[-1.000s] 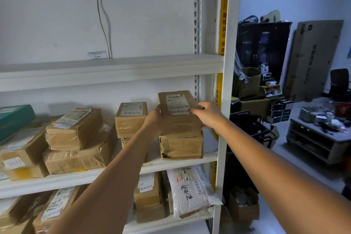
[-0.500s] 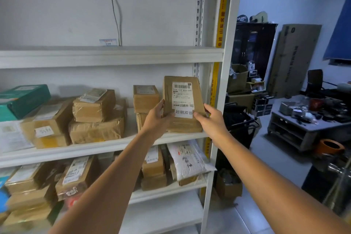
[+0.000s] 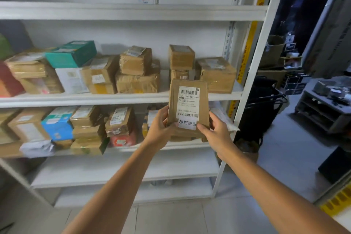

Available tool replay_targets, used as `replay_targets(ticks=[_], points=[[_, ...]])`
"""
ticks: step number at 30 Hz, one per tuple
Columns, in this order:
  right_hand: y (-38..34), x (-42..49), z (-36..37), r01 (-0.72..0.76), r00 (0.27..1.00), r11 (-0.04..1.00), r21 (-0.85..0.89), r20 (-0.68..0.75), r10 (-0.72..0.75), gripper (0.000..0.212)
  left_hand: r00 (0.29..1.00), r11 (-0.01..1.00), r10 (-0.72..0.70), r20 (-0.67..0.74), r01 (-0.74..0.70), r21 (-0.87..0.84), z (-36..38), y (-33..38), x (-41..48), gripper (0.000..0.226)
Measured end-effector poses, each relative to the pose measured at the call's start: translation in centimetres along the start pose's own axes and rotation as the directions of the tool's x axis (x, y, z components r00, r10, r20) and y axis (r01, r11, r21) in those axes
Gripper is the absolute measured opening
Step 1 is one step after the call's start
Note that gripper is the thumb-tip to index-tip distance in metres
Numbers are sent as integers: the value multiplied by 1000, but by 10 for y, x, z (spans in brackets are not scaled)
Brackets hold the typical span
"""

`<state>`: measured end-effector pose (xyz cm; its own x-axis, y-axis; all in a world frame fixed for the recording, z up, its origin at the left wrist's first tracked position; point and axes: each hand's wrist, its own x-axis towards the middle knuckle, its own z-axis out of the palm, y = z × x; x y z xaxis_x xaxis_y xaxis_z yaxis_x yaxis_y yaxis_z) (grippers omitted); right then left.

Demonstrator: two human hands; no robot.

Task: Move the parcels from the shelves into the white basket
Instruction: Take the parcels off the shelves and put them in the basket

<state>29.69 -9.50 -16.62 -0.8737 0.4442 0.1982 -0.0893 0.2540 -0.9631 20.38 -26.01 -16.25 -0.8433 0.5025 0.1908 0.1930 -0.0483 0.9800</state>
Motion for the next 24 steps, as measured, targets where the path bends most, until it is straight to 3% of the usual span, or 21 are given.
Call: replay_targets(ticks=[10, 16, 19, 24], points=[[3, -12, 100, 25, 978, 999, -48, 210, -15, 73, 967, 1000, -7, -255, 9, 4, -85, -25, -66, 66], [-6, 6, 177, 88, 927, 995, -51, 369, -63, 72, 871, 999, 1, -491, 17, 32, -144, -29, -97, 67], [-11, 13, 221, 120, 867, 993, -14, 489, -98, 69, 818, 998, -11, -575, 41, 40, -173, -29, -112, 71], [-9, 25, 298, 123, 685, 984, 128, 707, -177, 59, 667, 990, -22, -745, 118, 76, -212, -33, -135, 75]])
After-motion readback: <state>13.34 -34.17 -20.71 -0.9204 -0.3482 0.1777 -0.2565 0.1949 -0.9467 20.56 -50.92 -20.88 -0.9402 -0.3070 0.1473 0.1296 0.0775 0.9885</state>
